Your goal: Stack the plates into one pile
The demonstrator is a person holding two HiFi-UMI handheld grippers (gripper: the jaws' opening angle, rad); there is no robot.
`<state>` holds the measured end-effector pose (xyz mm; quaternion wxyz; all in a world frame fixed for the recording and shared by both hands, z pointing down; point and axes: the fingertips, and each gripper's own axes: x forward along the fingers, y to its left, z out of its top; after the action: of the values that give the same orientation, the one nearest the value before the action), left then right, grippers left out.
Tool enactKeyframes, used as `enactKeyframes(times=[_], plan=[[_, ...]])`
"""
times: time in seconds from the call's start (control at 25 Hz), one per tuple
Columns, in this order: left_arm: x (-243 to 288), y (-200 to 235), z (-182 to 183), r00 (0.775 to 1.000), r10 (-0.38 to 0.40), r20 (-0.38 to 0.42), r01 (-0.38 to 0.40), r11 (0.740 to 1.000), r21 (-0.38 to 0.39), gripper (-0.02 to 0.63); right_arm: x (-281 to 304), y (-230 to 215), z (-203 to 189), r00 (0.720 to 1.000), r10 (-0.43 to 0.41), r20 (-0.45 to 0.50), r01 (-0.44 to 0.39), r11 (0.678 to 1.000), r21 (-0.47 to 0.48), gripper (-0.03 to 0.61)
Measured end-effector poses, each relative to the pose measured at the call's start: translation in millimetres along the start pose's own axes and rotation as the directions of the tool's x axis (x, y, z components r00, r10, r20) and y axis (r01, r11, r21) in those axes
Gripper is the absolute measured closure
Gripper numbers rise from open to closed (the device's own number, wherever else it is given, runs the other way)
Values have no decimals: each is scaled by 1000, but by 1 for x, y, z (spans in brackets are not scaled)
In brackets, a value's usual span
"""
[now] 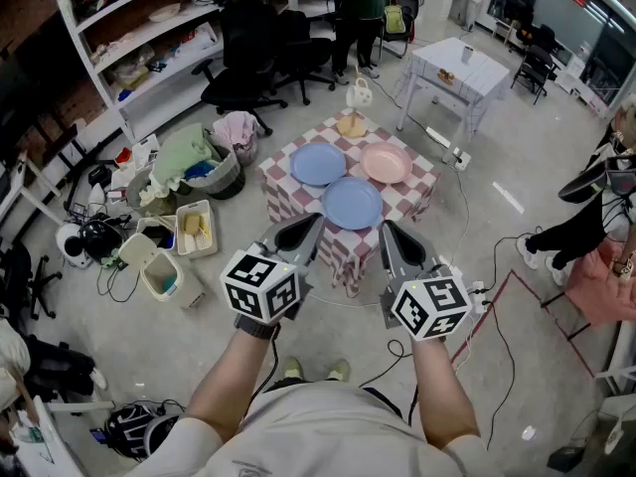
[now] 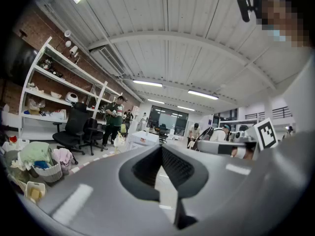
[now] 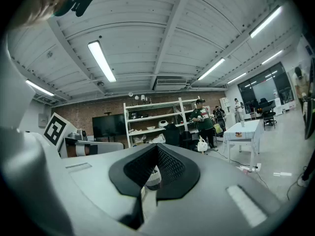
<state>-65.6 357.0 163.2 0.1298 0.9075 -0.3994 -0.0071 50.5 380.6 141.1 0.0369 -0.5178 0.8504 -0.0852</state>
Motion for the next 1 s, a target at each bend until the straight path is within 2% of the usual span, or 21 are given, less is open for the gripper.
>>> enactKeyframes(times=[0.72, 1.0], plan=[[11, -20, -6, 1000, 1, -7, -1, 1000, -20, 607, -16, -14, 6, 1000, 18, 17, -19, 999, 30, 572], [16, -25, -6, 1000, 24, 3, -24, 1000, 2, 607, -26, -30, 13, 998, 23, 55, -26, 998, 54, 572]])
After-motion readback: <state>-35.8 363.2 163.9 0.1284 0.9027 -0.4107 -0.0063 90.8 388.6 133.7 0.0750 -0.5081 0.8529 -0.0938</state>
